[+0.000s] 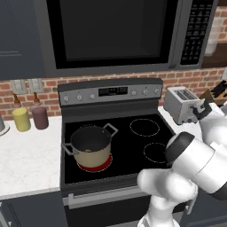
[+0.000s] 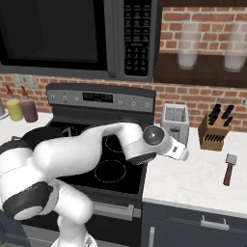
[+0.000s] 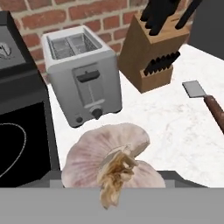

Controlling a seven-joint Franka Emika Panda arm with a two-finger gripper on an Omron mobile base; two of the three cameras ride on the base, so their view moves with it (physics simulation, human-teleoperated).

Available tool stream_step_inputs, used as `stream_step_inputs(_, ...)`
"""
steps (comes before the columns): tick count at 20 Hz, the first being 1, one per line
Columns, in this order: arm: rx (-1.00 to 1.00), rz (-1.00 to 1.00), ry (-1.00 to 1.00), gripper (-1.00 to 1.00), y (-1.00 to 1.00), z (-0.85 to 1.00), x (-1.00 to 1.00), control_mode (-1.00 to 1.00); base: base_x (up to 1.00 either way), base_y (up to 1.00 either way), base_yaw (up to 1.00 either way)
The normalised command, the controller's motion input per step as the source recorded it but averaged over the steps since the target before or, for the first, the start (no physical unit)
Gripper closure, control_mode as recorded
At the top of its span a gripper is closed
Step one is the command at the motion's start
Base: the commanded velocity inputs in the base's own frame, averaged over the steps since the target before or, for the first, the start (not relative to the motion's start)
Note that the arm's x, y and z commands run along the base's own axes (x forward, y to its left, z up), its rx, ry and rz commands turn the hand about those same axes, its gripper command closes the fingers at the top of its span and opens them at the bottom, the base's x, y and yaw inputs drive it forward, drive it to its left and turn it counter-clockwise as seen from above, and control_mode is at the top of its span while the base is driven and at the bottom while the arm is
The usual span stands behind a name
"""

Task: Put the potato and garlic in the pot. Retrieve the spatula and lightly stir the vegetables in the pot.

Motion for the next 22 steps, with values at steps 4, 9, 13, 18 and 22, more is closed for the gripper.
stream_step_inputs(4, 0.00, 0.00, 0.00, 1.00, 1.00, 1.00, -0.56, -1.00, 0.00, 0.00, 0.00)
stream_step_inputs(9, 0.00, 0.00, 0.03, 1.00, 1.00, 0.95, -0.51, -1.00, 0.00, 0.00, 0.00)
stream_step_inputs(13, 0.00, 0.08, 0.14, 1.00, 1.00, 0.74, -0.31, -1.00, 0.00, 0.00, 0.00)
stream_step_inputs(18, 0.00, 0.14, 0.19, 1.00, 1.00, 0.49, -0.25, -1.00, 0.00, 0.00, 0.00)
stream_step_inputs(22, 0.00, 0.17, 0.15, 1.00, 1.00, 0.11, -0.33, -1.00, 0.00, 0.00, 0.00)
